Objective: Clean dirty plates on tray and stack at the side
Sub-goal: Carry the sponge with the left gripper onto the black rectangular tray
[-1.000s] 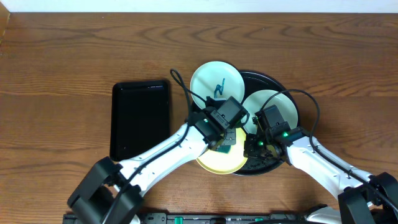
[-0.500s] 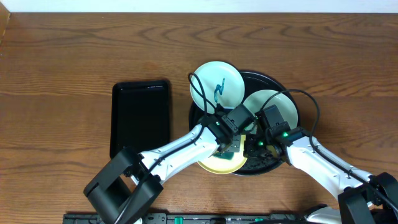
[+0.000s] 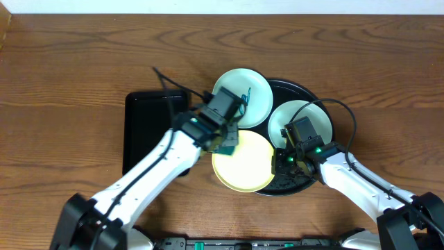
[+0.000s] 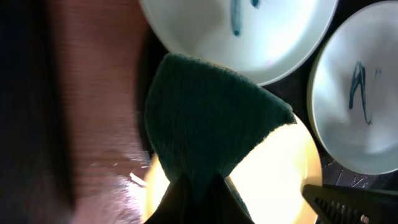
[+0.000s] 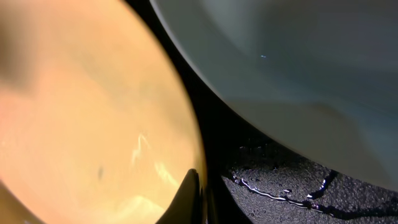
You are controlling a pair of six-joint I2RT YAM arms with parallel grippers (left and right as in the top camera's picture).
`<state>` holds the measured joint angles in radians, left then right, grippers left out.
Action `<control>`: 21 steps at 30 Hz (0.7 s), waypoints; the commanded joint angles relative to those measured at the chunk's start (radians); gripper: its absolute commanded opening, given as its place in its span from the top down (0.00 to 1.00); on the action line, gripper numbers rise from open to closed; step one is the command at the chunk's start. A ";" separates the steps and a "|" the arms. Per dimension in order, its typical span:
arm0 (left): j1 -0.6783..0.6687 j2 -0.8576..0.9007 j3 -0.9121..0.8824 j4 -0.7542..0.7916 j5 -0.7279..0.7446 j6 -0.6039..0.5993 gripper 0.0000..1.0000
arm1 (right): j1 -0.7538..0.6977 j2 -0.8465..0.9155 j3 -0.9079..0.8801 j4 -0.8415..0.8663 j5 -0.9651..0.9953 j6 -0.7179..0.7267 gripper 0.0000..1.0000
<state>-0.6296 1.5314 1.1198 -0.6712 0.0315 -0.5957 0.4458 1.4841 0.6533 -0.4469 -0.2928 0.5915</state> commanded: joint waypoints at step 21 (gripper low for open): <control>0.532 -0.010 0.002 -0.118 0.010 0.219 0.92 | 0.001 0.000 0.022 0.099 0.158 -0.120 0.99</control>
<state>-0.1188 1.5074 1.1198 -0.7860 0.0463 -0.3973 0.4458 1.4845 0.6521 -0.3496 -0.1925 0.5358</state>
